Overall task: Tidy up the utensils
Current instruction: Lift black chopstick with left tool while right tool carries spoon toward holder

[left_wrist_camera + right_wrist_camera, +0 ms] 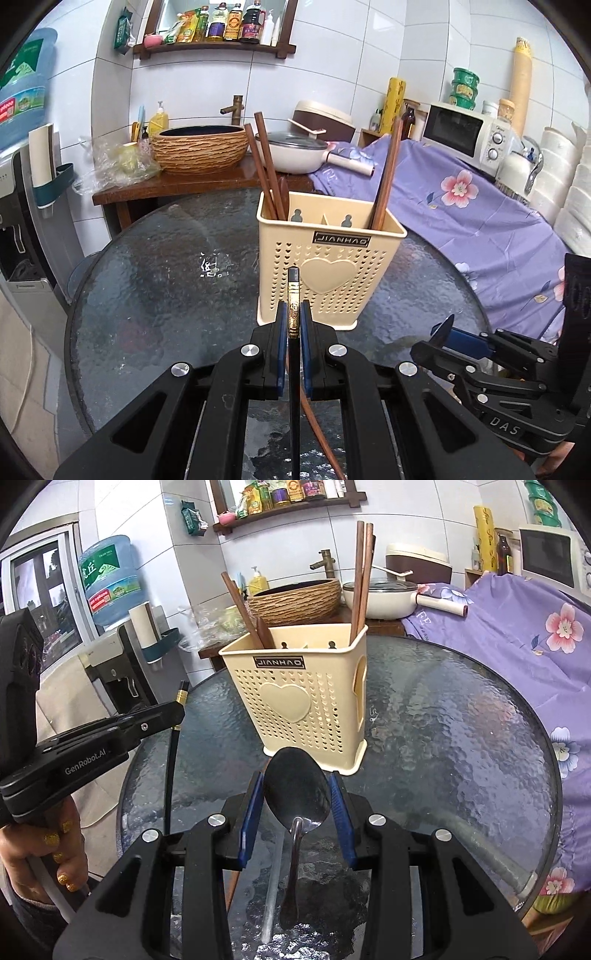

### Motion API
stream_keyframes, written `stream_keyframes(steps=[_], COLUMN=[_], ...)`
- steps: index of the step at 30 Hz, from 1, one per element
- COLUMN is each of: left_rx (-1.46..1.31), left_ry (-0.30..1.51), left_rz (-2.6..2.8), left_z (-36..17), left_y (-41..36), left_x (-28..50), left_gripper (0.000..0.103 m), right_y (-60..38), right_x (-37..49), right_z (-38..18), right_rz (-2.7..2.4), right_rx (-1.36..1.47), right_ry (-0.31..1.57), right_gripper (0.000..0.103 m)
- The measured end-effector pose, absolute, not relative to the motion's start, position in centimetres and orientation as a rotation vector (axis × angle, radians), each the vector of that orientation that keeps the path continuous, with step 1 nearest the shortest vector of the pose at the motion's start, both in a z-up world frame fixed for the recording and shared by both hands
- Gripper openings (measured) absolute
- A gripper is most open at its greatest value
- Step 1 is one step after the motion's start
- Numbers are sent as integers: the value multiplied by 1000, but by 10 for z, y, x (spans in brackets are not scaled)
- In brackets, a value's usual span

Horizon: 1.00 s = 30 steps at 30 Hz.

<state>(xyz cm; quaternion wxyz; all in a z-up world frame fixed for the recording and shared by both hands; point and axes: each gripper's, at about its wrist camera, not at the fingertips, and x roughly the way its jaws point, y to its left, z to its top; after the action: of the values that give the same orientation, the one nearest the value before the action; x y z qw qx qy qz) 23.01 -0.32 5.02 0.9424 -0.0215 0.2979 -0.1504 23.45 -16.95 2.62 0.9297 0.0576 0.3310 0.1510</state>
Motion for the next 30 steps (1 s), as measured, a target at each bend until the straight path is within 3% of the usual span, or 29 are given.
stream_keyframes(steps=[18,30], left_rx=[-65,-28], left_ry=[486,324], left_rz=[-359,-372], left_z=[107,204], left_y=[4,-9], left_x=[221,232], left_gripper=[6,6], right_y=[-175,-181], right_x=[247,290], right_z=[88,170], right_rz=[399,349], right_rx=[152,137], right_ry=[592,445], right_gripper=[37,37])
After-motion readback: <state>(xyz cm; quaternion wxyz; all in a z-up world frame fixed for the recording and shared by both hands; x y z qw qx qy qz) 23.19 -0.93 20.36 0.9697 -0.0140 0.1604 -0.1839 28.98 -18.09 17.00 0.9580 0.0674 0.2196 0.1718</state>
